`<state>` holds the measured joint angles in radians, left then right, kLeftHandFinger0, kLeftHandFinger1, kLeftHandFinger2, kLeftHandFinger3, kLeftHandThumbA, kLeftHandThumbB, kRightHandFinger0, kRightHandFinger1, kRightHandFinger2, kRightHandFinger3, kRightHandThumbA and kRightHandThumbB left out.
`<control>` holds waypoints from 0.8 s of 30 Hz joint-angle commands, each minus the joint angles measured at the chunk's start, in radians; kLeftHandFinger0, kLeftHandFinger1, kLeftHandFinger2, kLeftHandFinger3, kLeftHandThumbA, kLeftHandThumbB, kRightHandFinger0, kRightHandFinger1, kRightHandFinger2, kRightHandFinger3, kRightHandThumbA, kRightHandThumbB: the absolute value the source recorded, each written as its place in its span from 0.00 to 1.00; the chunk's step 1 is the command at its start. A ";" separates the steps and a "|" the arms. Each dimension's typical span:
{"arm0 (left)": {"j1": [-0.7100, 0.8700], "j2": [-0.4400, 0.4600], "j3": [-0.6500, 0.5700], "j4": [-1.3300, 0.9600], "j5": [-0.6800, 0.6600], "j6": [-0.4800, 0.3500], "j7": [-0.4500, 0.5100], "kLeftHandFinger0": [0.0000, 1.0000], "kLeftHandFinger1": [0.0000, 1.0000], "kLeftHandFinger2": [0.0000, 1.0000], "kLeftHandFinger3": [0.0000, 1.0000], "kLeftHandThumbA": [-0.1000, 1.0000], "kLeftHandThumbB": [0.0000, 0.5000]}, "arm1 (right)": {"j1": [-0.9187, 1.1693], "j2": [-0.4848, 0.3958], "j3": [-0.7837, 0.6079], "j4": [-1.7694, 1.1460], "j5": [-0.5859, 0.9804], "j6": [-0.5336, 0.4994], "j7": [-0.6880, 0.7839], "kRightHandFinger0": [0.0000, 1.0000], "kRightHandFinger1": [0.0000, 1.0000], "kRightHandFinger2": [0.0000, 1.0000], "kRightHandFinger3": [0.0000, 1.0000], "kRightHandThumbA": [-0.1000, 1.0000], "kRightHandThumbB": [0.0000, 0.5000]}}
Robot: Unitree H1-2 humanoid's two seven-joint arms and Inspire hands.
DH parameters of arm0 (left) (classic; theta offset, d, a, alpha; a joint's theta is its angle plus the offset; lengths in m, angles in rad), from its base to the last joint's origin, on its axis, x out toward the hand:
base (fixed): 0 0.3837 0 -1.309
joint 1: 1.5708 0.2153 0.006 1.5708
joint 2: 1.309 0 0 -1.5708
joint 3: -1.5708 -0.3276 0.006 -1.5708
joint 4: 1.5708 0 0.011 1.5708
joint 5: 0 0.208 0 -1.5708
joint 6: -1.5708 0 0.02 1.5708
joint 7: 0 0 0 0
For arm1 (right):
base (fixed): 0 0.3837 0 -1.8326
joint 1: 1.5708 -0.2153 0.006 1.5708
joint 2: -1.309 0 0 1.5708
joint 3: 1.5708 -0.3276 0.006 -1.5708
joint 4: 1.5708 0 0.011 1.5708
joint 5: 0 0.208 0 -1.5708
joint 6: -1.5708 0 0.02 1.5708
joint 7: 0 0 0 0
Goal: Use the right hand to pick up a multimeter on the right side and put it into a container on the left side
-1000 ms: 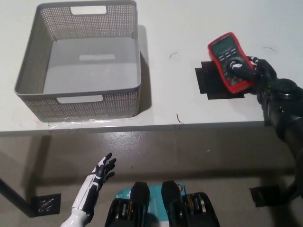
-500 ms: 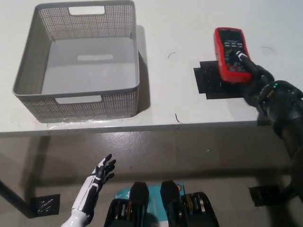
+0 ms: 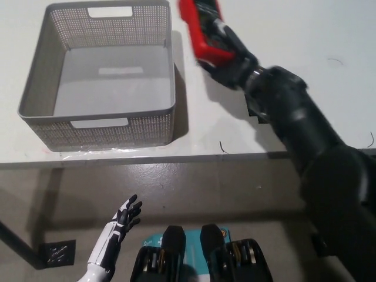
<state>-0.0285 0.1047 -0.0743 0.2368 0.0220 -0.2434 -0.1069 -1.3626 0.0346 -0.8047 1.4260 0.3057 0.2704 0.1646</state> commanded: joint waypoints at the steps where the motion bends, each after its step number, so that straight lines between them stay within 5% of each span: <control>1: 0.006 0.012 -0.005 -0.037 0.004 -0.020 -0.014 1.00 1.00 1.00 1.00 1.00 0.81 | -0.120 0.032 0.044 -0.056 0.070 -0.001 0.095 0.00 0.03 0.65 1.00 0.00 0.30; 5: 0.001 0.013 -0.006 -0.040 0.008 -0.019 -0.013 1.00 1.00 1.00 1.00 1.00 0.85 | -0.153 0.073 0.070 -0.075 0.096 -0.016 0.081 0.00 0.06 0.70 0.86 0.00 0.32; 6: -0.001 0.014 -0.005 -0.040 0.013 -0.013 -0.011 1.00 1.00 1.00 1.00 1.00 0.84 | -0.166 0.085 0.080 -0.076 0.099 -0.006 0.085 0.00 0.04 0.67 1.00 0.00 0.35; 11: 0.001 0.017 -0.011 -0.042 0.024 -0.013 -0.013 1.00 1.00 1.00 1.00 1.00 0.79 | -0.190 0.126 0.152 -0.086 0.080 -0.010 0.090 0.00 0.00 0.61 1.00 0.00 0.32; 14: 0.002 0.018 -0.017 -0.040 0.024 -0.019 -0.019 1.00 1.00 1.00 1.00 1.00 0.75 | -0.195 0.155 0.219 -0.090 0.036 -0.050 0.035 0.00 0.07 0.73 1.00 0.00 0.33; 16: 0.000 0.022 -0.022 -0.034 0.033 -0.031 -0.018 1.00 1.00 1.00 1.00 1.00 0.75 | -0.195 0.167 0.281 -0.088 -0.005 -0.079 0.004 0.00 0.07 0.73 1.00 0.00 0.33; 17: -0.002 0.021 -0.021 -0.032 0.022 -0.034 -0.022 1.00 1.00 1.00 1.00 1.00 0.77 | -0.195 0.175 0.314 -0.087 -0.023 -0.094 -0.007 0.00 0.10 0.74 0.65 0.00 0.35; 18: -0.004 0.021 -0.022 -0.031 0.018 -0.035 -0.024 1.00 1.00 1.00 1.00 1.00 0.77 | -0.194 0.176 0.330 -0.087 -0.025 -0.100 -0.012 0.00 0.10 0.74 0.63 0.00 0.35; 19: -0.009 0.022 -0.024 -0.027 0.009 -0.035 -0.031 1.00 1.00 1.00 1.00 1.00 0.78 | -0.194 0.182 0.370 -0.080 -0.045 -0.119 -0.042 0.00 0.13 0.76 0.47 0.00 0.40; 20: -0.011 0.023 -0.026 -0.023 0.011 -0.041 -0.031 1.00 1.00 1.00 1.00 1.00 0.79 | -0.193 0.189 0.425 -0.072 -0.088 -0.145 -0.079 0.00 0.24 0.81 0.47 0.00 0.44; 22: -0.011 0.024 -0.028 -0.029 0.013 -0.031 -0.032 1.00 1.00 1.00 1.00 1.00 0.83 | -0.183 0.194 0.506 -0.064 -0.141 -0.173 -0.108 0.00 0.36 0.84 0.58 0.00 0.38; 23: -0.008 0.025 -0.030 -0.039 0.016 -0.019 -0.031 1.00 1.00 1.00 1.00 1.00 0.82 | -0.178 0.197 0.533 -0.060 -0.148 -0.175 -0.133 0.00 0.40 0.87 0.75 0.00 0.37; 24: -0.007 0.025 -0.032 -0.047 0.019 -0.011 -0.031 1.00 1.00 1.00 1.00 1.00 0.81 | -0.176 0.199 0.581 -0.059 -0.179 -0.178 -0.167 0.00 0.41 0.87 0.79 0.00 0.38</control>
<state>-0.0262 0.1168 -0.1018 0.2277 0.0368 -0.2453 -0.1190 -1.4606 0.2281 -0.3187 1.3878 0.2342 0.2106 0.0963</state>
